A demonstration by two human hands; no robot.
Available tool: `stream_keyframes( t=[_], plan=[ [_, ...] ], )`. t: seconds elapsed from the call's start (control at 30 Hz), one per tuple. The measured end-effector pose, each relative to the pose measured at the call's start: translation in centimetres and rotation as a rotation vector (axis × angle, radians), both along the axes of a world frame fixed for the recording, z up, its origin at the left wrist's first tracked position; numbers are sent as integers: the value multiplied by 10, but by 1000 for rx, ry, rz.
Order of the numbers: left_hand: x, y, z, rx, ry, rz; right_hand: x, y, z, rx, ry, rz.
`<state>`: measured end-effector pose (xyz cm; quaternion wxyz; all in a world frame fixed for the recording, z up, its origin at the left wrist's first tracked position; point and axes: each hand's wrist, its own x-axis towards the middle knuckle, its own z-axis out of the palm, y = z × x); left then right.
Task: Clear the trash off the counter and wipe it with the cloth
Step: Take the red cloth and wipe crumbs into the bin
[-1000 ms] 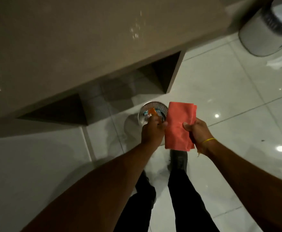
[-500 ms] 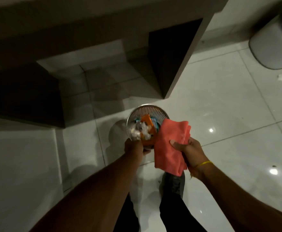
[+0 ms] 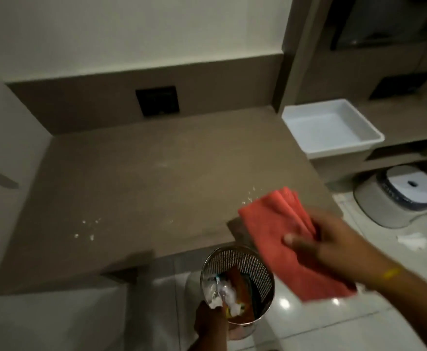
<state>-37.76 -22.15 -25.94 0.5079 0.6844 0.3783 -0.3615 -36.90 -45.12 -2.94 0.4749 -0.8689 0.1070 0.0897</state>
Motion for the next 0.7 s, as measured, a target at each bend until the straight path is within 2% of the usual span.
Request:
stream_keyframes(
  t=[0.07,0.13,0.27,0.37,0.47,0.57,0.7],
  plan=[
    [10,-3,25,-104,10,187,50,-6,37,-231,-128,59],
    [15,-10,51,-203,-15,290,102,-8,53,-444,-204,155],
    [26,-19,69,-174,-90,326,203,-13,32,-758,-206,306],
    [25,-20,41,-89,-148,253,240,-12,-2,-811,-115,310],
    [23,-19,15,-19,-184,169,244,-8,-41,-846,-52,323],
    [22,-20,43,-120,-166,216,227,-4,-63,-861,-106,296],
    [20,-20,43,-126,-113,249,184,0,-64,-804,-151,333]
  ],
)
